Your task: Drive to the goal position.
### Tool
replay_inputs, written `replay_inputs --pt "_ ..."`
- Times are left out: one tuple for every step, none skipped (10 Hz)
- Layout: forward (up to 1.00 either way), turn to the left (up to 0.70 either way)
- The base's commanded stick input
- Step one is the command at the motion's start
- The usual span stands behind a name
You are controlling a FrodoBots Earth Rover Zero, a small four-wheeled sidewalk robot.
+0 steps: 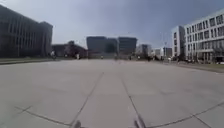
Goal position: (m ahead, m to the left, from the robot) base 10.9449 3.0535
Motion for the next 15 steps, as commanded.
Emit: replay_inputs --pt "0.64 0.01" --pt "0.85 0.01" --pt "0.85 0.01" --pt "0.85 0.01" --pt "0.85 0.01" --pt "0.85 0.01" --pt "0.85 0.01" --pt "0.85 0.01" --pt "0.85 0.01" --pt "0.85 0.01" --pt "0.85 -0.14" --pt "0.85 -0.19" --pt "0.85 -0.08" --pt "0.85 0.01" --pt "0.85 0.01"
